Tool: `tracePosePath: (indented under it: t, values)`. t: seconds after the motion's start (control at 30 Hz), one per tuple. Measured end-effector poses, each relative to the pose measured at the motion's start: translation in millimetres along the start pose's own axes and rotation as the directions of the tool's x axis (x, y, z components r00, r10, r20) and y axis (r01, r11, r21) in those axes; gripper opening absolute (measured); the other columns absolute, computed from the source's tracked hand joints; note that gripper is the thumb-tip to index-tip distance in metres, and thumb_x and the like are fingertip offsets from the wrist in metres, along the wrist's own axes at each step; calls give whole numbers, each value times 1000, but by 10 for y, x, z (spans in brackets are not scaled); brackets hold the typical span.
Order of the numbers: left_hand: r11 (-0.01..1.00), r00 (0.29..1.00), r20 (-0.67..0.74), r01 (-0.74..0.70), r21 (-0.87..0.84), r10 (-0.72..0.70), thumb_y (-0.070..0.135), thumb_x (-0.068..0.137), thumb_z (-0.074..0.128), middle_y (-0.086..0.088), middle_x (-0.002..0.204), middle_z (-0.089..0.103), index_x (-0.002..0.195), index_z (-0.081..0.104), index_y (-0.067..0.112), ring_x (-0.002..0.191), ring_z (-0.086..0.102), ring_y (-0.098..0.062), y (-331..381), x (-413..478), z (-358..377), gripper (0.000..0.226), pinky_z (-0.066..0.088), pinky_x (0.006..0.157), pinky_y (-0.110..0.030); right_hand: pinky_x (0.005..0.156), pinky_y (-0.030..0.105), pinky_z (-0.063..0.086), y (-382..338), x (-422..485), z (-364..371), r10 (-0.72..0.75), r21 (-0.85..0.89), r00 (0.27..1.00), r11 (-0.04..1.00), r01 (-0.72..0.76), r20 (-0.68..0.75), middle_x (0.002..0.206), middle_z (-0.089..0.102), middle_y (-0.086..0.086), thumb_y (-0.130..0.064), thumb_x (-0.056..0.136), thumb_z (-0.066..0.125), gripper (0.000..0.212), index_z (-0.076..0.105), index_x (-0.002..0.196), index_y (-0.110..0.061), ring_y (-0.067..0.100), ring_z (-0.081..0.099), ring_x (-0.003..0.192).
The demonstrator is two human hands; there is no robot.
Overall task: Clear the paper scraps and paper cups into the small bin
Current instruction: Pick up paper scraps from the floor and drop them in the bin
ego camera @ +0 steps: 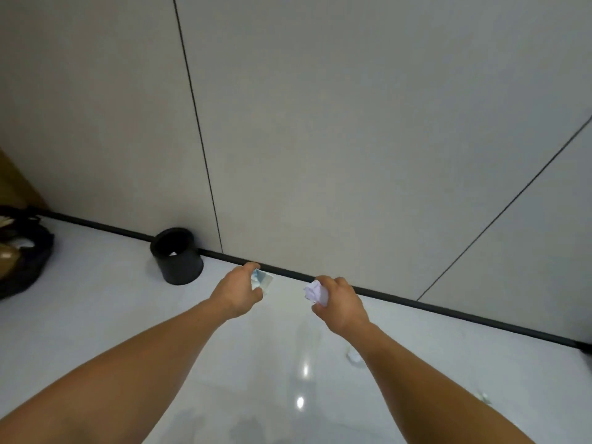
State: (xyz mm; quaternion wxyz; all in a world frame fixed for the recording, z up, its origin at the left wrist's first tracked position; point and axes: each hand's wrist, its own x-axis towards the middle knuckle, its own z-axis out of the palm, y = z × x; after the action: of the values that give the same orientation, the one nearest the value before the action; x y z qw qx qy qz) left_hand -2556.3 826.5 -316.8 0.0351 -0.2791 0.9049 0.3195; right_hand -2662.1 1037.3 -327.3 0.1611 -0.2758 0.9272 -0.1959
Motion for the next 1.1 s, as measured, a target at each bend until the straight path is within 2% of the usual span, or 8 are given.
tracePosePath:
  t: [0.13, 0.4, 0.7, 0.8, 0.97, 1.1]
  values:
    - [997, 997, -54, 55, -49, -58, 25, 85, 67, -7, 133, 50, 140, 41, 23, 113, 53, -26, -769, 86, -586, 60, 47, 91, -33, 82, 27, 45, -921, 385, 339, -65, -20, 998, 998, 66, 26, 124, 49, 4, -28, 86, 65, 58, 43, 139, -28, 24, 55, 109]
    - [980, 967, -182, 160, -115, -179, 22, 85, 68, -8, 129, 54, 139, 41, 20, 110, 55, -25, -2219, 327, -1721, 61, 47, 87, -31, 90, 27, 46, -2559, 986, 1031, -208, -39, 971, 976, 214, 119, 123, 52, 6, -26, 87, 62, 53, 45, 137, -24, 23, 55, 107]
    - [960, 948, -180, 239, -145, -263, 22, 84, 69, -7, 130, 53, 139, 40, 20, 112, 55, -25, -2910, 1165, -2268, 62, 47, 91, -31, 91, 30, 45, -3254, 2187, 1276, -202, -80, 955, 971, 224, 219, 128, 47, 5, -31, 89, 62, 60, 36, 143, -28, 25, 52, 113]
    - [957, 936, -208, 262, -121, -283, 22, 85, 68, -8, 129, 54, 138, 42, 18, 112, 55, -25, -3085, 1545, -2555, 60, 46, 93, -31, 92, 31, 46, -3553, 2801, 1389, -240, -65, 945, 963, 260, 221, 126, 49, 7, -30, 89, 61, 55, 40, 140, -25, 26, 53, 111]
    - [935, 906, -229, 343, -94, -355, 21, 86, 66, -11, 129, 55, 140, 40, 17, 112, 55, -26, -3349, 2148, -3080, 60, 45, 94, -31, 100, 33, 43, -4123, 3647, 1511, -295, 4, 917, 952, 305, 268, 135, 44, 7, -33, 90, 61, 64, 33, 147, -27, 27, 48, 122]
    - [925, 900, -218, 358, -131, -379, 21, 86, 66, -11, 131, 54, 141, 40, 15, 115, 54, -27, -3515, 2674, -3271, 60, 44, 97, -34, 100, 33, 40, -4350, 4216, 1538, -299, 13, 910, 951, 309, 288, 139, 41, 6, -33, 90, 61, 65, 32, 148, -28, 27, 44, 125]
